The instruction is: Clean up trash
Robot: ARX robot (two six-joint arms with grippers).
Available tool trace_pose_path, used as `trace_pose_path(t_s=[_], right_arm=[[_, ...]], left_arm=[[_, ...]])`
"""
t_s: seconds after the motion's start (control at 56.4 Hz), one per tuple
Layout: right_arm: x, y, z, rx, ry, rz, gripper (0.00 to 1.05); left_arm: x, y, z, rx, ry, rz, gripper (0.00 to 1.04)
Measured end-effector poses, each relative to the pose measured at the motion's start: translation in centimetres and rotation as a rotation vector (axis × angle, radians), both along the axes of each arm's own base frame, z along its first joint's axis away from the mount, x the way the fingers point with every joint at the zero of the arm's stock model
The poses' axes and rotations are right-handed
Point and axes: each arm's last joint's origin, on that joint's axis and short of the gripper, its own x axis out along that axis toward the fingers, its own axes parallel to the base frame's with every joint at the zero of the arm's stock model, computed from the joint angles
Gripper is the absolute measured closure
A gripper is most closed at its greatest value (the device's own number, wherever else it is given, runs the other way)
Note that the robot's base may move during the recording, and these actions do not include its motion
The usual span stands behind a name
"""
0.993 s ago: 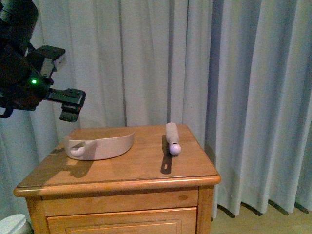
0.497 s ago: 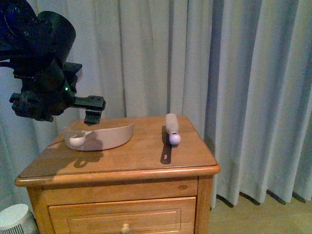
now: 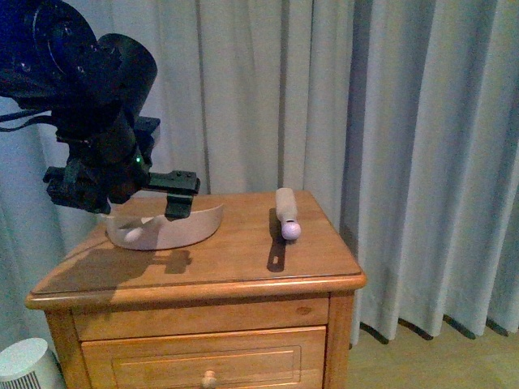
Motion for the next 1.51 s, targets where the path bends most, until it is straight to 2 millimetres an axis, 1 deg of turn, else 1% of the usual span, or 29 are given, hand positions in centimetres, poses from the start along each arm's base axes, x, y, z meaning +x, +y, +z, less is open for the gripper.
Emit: trace_pose_path(t_s=[0.16, 0.337, 0.621, 0.922, 1.206, 1.33, 1.383, 1.507], right_arm=[[0.0, 0.0, 0.0, 0.0, 0.0, 0.0, 0.07], [0.0, 0.0, 0.0, 0.0, 0.0, 0.0, 0.07], [0.0, 0.0, 0.0, 0.0, 0.0, 0.0, 0.07], [0.0, 0.0, 0.0, 0.0, 0.0, 0.0, 0.07], [0.0, 0.0, 0.0, 0.0, 0.0, 0.0, 0.07], [0.0, 0.0, 0.0, 0.0, 0.0, 0.0, 0.07], [0.0, 0.0, 0.0, 0.0, 0.0, 0.0, 0.07], [0.0, 0.0, 0.0, 0.0, 0.0, 0.0, 0.07]], left_arm=[[0.5, -0.1, -1.2, 0.016, 0.016, 0.004, 0.08], [1.0, 0.4, -2.1, 0.025, 0.024, 0.012, 0.08], [1.7, 0.5, -2.5, 0.033, 0.019, 0.006, 0.08], [2.1, 0.5, -3.9, 0.042, 0.035, 0.002, 0.08], [2.2, 0.6, -4.0, 0.053, 0.031, 0.002, 0.08], [2.2, 0.6, -4.0, 0.067, 0.031, 0.002, 0.3], [2.2, 0.7, -4.0, 0.07, 0.031, 0.003, 0.37], [2.2, 0.8, -4.0, 0.076, 0.031, 0.003, 0.58]])
